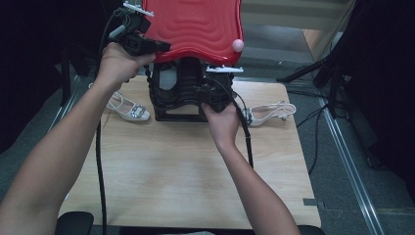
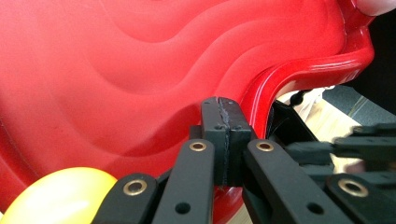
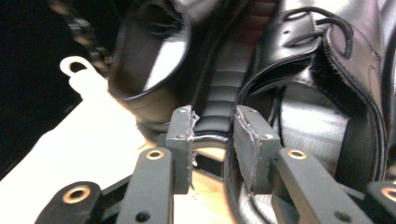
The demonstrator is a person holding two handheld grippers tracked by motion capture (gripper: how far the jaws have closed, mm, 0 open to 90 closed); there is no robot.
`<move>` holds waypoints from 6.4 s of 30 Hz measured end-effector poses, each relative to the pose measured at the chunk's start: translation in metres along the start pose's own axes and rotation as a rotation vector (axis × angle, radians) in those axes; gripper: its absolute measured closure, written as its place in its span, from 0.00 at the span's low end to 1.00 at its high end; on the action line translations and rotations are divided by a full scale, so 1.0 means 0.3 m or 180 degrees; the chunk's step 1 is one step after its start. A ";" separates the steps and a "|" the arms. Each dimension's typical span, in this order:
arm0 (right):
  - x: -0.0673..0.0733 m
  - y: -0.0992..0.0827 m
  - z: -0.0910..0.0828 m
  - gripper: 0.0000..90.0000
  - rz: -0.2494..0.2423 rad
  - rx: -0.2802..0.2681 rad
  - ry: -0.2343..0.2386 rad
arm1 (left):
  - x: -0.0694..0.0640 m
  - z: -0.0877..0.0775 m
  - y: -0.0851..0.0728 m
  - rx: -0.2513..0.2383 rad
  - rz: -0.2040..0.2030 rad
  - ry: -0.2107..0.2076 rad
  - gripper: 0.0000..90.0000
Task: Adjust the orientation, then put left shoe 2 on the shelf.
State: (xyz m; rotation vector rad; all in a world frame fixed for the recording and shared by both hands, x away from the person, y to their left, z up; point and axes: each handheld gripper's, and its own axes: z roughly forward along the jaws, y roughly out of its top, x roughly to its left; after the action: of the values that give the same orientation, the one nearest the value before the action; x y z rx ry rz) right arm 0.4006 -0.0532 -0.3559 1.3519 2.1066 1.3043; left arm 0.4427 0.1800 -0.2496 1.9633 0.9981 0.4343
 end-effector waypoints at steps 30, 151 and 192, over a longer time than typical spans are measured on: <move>-0.124 -0.249 -0.032 1.00 0.0009 0.0359 0.0235 | -0.003 -0.001 0.003 0.0044 -0.0076 -0.0002 1.00; -0.275 -0.498 -0.136 0.80 0.0078 0.0446 0.0502 | 0.256 -0.009 -0.651 0.0464 -0.0485 -0.0080 1.00; -0.276 -0.544 -0.160 0.80 0.0139 0.0451 0.0398 | 0.347 0.286 -0.813 0.0522 -0.0782 0.0148 1.00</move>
State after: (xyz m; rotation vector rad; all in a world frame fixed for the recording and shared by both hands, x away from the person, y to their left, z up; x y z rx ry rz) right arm 0.3201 -0.1702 -0.4811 1.4139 2.3044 1.3096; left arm 0.4433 0.2888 -0.5063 1.9484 1.3224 0.2683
